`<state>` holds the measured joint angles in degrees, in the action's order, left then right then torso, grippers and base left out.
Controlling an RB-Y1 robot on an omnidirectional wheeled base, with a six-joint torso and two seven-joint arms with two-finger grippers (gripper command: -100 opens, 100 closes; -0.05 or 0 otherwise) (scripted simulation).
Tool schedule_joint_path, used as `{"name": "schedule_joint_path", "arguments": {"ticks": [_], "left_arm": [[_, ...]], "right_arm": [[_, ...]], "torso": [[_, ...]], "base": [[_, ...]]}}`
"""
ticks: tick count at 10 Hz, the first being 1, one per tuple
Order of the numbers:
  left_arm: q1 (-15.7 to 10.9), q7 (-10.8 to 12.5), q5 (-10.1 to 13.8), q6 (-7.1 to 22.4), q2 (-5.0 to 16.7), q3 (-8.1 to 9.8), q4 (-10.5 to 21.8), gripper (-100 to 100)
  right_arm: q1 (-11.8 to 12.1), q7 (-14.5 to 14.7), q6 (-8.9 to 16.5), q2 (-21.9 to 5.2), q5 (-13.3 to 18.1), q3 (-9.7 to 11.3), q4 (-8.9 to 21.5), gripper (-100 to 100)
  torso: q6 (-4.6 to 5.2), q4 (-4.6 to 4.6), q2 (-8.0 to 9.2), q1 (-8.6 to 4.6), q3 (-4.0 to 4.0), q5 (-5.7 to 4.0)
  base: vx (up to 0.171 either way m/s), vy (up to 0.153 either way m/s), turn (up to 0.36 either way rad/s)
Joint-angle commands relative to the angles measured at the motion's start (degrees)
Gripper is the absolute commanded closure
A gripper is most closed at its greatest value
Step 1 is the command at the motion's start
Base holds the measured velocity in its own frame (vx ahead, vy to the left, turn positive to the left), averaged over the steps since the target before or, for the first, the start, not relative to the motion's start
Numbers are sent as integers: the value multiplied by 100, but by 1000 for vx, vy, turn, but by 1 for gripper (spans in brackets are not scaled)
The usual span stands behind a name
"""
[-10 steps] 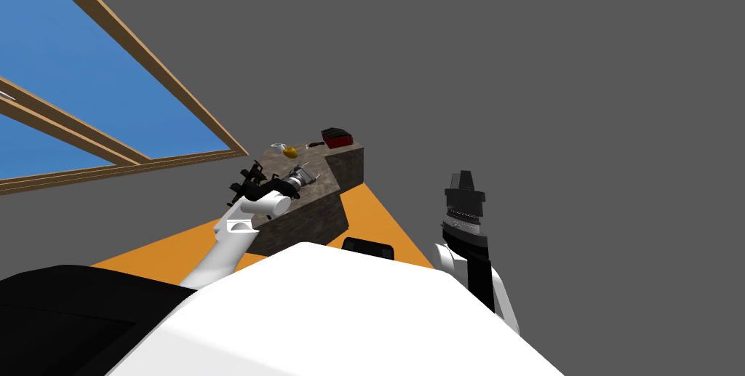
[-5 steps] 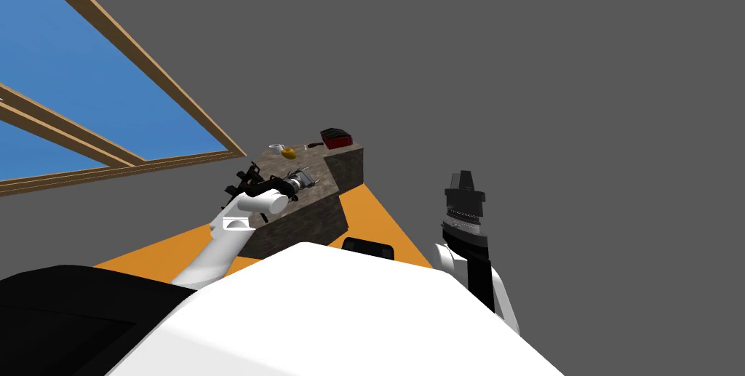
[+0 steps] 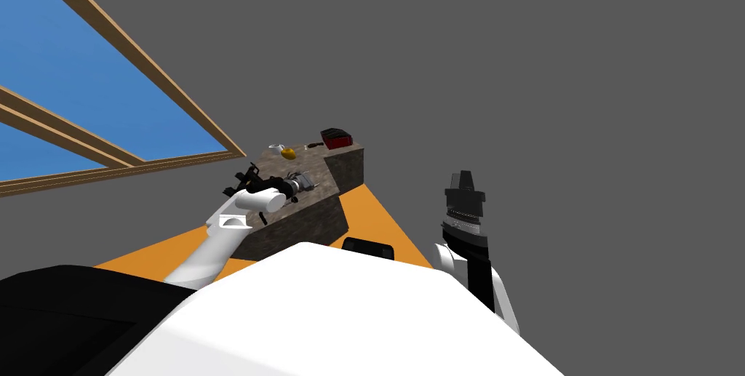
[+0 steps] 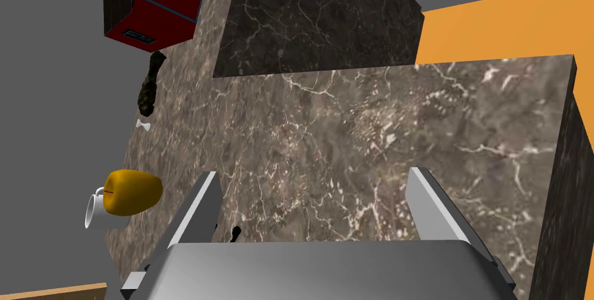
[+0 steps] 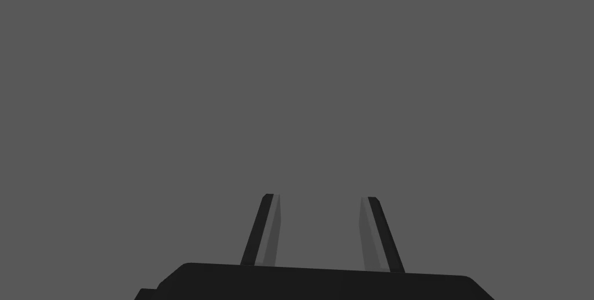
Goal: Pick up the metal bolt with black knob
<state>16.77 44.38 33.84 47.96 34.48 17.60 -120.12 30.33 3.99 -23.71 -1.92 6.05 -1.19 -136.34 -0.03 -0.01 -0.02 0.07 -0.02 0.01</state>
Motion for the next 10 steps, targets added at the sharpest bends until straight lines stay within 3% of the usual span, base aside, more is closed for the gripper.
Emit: {"name": "schedule_joint_path", "arguments": {"ticks": [1, 8, 10], "left_arm": [[29, 151, 177, 286, 163, 14, 21, -100], [84, 482, 563, 1289, 556, -13, 95, -100], [138, 654, 786, 1674, 784, -54, 139, -100]], "right_arm": [[0, 0, 0, 0, 0, 0, 0, 0], [0, 0, 0, 0, 0, 0, 0, 0], [0, 0, 0, 0, 0, 0, 0, 0]], "torso": [[0, 0, 0, 0, 0, 0], [-1, 0, -3, 11, -1, 2], [-1, 0, 0, 9, 0, 2]], "base": [[27, 22, 15], [26, 35, 17], [23, 53, 48]]}}
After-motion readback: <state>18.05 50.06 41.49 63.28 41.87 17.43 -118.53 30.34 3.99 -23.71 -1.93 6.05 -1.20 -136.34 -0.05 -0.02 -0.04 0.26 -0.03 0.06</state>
